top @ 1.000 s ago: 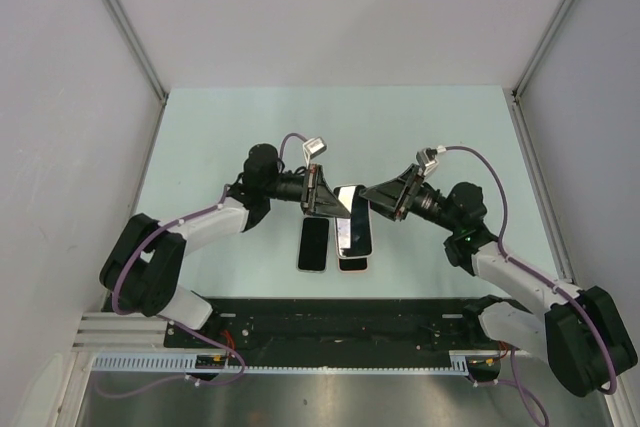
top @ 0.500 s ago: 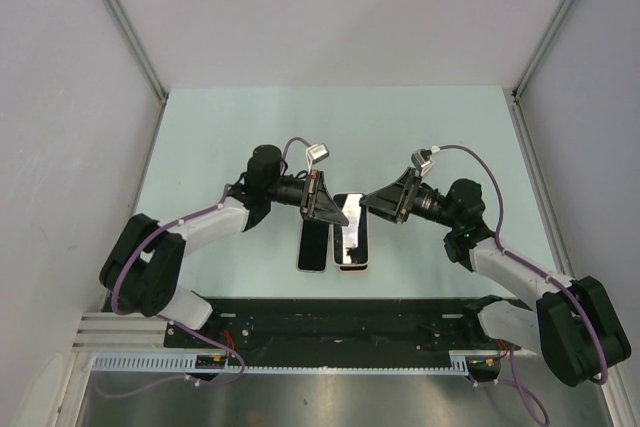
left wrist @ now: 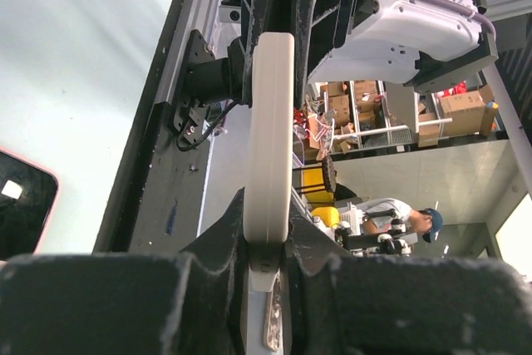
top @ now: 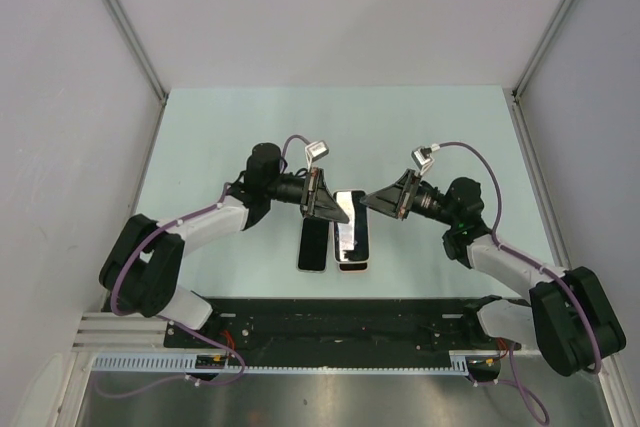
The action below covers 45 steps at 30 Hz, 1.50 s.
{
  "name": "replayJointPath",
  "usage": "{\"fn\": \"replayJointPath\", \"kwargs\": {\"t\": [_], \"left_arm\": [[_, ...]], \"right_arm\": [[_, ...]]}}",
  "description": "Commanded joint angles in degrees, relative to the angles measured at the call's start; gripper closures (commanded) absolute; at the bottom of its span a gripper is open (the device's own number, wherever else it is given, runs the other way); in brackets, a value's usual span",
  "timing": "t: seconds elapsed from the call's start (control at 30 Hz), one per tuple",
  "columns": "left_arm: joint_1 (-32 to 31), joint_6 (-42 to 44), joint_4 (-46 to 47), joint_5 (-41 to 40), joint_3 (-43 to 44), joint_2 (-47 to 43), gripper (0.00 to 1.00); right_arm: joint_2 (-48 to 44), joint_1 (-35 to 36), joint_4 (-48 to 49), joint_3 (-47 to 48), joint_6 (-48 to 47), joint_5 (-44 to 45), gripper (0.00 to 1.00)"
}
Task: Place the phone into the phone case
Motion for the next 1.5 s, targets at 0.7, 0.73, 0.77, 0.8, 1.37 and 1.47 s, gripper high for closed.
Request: {"fn": "replayJointPath", "kwargs": {"t": [0.7, 0.73, 0.77, 0.8, 1.37, 1.47], "left_arm": [[-0.55, 16.39, -27.78, -8.00, 9.28, -3.69, 1.00], [-0.55, 16.56, -29.09, -9.31, 9.81, -4.39, 1.00], [-0.46, 16.56, -29.45, -9.58, 10.94, -4.57, 1.00], [-0.46, 16.56, -29.71, -9.59, 11.48, -4.66, 1.00], [-0.46, 13.31, -26.82, -9.59, 10.87, -6.68, 1.00], [-0.46, 12.35, -25.15, -8.71, 9.90, -6.68, 1.00]], "right_arm": [[-7.28, -0.53, -7.37, 6.06, -16.39, -7.45, 0.46], [-7.80, -0.62, -5.78, 3.10, -15.40, -7.81, 0.39], [-8.07, -0.70, -4.37, 1.67, -14.61, -7.81, 0.35], [-8.33, -0.88, -3.22, 0.53, -14.17, -7.90, 0.32], [-11.59, 1.49, 13.92, -7.92, -1.95, -7.02, 0.37], [-9.57, 1.41, 14.45, -7.66, -2.29, -6.76, 0.37]]}}
